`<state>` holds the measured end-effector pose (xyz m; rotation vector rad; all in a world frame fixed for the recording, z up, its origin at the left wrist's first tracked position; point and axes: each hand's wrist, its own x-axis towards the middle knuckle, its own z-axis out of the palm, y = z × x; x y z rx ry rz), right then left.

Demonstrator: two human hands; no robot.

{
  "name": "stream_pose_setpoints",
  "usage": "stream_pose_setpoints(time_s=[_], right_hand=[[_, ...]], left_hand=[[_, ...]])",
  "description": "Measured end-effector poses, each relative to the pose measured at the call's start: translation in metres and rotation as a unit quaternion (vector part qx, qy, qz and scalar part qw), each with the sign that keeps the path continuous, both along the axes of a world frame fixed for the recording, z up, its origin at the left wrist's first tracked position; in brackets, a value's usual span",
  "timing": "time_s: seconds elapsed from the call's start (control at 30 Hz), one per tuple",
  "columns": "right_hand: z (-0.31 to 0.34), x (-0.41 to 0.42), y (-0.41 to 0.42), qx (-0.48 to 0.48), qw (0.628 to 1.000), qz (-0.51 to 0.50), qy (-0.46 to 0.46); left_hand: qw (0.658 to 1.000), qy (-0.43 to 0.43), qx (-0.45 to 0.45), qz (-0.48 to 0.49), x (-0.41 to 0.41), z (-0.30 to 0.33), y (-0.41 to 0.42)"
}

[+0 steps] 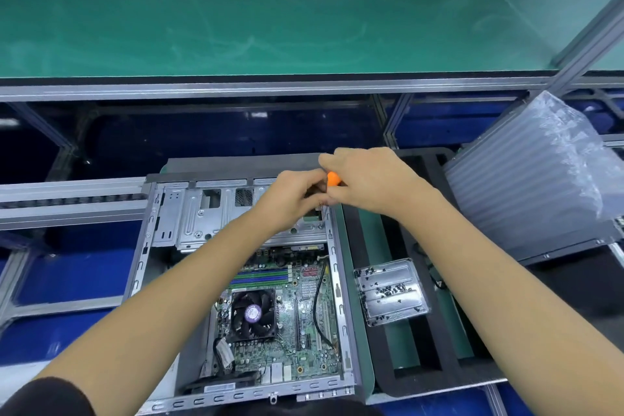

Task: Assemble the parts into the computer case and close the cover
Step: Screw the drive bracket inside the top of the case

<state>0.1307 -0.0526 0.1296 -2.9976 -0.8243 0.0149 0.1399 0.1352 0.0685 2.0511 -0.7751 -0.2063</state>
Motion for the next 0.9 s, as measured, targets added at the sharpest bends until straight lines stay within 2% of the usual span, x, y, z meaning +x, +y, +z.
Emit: stream_pose_setpoints(time_s=[0.1, 0.27, 0.43, 0.57, 0.67, 0.77, 0.83, 0.9], right_hand=[[0.005, 0.000, -0.001, -0.009, 0.999, 0.035, -0.015], [0.008, 0.001, 0.009, -0.055, 0.994, 0.075, -0.054], [0.011, 0.004, 0.012, -0.029, 0.999, 0.006, 0.022], [0.006, 0.002, 0.012, -0.040, 0.998, -0.049, 0.002], [0.004, -0.003, 0.010, -0.074, 0.995, -0.058, -0.047], [0.005, -0.008, 0.007, -0.052, 0.998, 0.017, -0.036], [0.010, -0.006, 0.006, -0.062, 0.997, 0.046, -0.025], [0.012, -0.005, 0.006, -0.083, 0.996, 0.032, -0.015]], left_hand=[[0.998, 0.052, -0.027, -0.007, 0.003, 0.001, 0.011], [0.999, 0.033, 0.002, -0.039, 0.007, 0.002, 0.014], [0.987, 0.150, -0.026, -0.045, 0.005, 0.003, 0.010], [0.989, 0.130, -0.033, 0.061, -0.003, 0.003, -0.003], [0.994, 0.095, -0.031, 0.050, -0.003, -0.001, -0.007], [0.998, 0.053, 0.001, 0.034, 0.002, 0.001, -0.002], [0.997, 0.077, -0.002, 0.022, 0.002, 0.005, 0.003], [0.994, 0.106, -0.013, -0.001, 0.001, 0.006, 0.005]])
